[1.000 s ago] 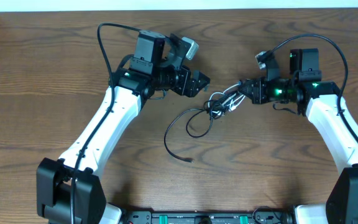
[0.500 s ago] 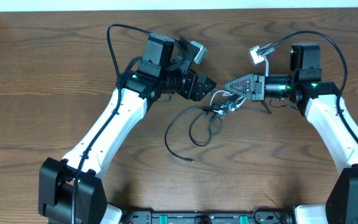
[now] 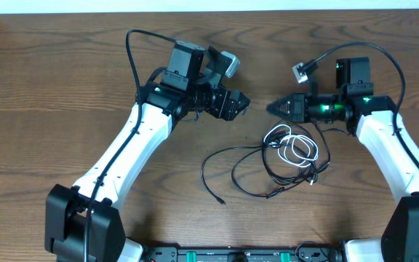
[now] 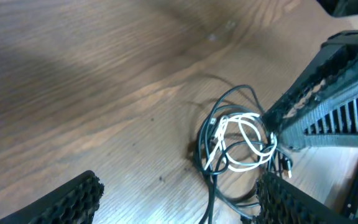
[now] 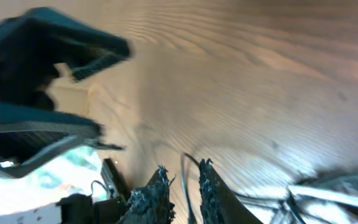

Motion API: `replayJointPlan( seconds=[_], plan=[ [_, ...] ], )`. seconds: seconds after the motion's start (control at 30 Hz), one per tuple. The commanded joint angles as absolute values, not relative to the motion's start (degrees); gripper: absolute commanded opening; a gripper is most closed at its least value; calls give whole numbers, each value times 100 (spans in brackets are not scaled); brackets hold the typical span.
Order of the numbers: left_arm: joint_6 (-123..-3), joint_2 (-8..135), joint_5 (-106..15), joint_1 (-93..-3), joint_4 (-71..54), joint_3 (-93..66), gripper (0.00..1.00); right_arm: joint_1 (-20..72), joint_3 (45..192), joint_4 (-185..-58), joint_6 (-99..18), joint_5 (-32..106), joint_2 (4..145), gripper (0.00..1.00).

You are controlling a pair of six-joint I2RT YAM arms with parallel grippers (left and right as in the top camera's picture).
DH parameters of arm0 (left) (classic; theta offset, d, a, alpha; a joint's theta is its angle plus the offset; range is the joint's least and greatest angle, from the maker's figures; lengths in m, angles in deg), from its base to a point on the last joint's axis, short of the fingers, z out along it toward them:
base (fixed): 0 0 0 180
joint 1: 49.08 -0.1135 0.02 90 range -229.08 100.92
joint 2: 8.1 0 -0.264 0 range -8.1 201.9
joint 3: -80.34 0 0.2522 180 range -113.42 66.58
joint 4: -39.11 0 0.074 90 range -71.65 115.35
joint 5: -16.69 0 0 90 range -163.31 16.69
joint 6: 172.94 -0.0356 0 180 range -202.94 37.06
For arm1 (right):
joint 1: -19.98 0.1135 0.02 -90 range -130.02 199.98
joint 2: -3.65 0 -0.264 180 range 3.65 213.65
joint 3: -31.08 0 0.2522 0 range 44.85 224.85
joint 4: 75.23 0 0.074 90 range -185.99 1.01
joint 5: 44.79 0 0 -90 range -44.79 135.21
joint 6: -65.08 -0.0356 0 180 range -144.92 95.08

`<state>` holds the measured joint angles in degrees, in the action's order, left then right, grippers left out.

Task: Untangle cables
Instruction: 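Lower the right gripper onto the bundle and grasp black cables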

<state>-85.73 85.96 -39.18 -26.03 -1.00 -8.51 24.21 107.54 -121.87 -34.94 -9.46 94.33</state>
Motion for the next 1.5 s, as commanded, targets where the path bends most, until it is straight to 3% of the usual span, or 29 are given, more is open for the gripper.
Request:
replayJointPlan(
  seconds=[0.0, 0.1, 0.2, 0.33, 0.4, 0.53, 0.87, 0.93, 0.97, 1.2, 1.37, 1.47],
  plan=[
    [-8638, 8627, -4055, -2588, -209, -938, 81, 2148, 10778, -12548, -3197, -544, 9284, 18],
    [-9047, 8627, -3631, -2590, -371, -938, 81, 1842, 10780, -12987, -2913, -483, 9124, 28],
    [-9631, 8627, -2705, -2588, -574, -938, 82, 1507, 10780, -13610, -2377, -310, 8744, 51],
    [-9666, 8627, -2525, -2586, -708, -938, 82, 1326, 10780, -14600, -1960, 389, 8112, 71],
    [-9668, 8627, -2532, -2586, -729, -938, 82, 1335, 10780, -15232, -1737, 940, 7809, 76],
    [-9666, 8627, -2801, -2586, -719, -938, 82, 1335, 10778, -15916, -1588, 1864, 7640, 76],
    [-9736, 8627, -3091, -2586, -743, -938, 82, 1505, 10402, -15774, -1870, 2013, 7920, 76],
    [-9755, 8627, -3094, -2588, -734, -938, 82, 1632, 10079, -15730, -2006, 2004, 7981, 87],
    [-9768, 8627, -3096, -2586, -732, -938, 82, 1678, 9963, -15719, -2089, 2004, 7986, 87],
    [-9801, 8627, -3096, -2588, -736, -938, 82, 1988, 9176, -15184, -2675, 1939, 7984, 84],
    [-9841, 8627, -3094, -2586, -738, -938, 82, 2080, 8763, -14644, -2838, 1976, 7984, 66],
    [-9847, 8627, -3094, -2586, -736, -938, 82, 2080, 8451, -14283, -2959, 2402, 7984, 64]
  ],
)
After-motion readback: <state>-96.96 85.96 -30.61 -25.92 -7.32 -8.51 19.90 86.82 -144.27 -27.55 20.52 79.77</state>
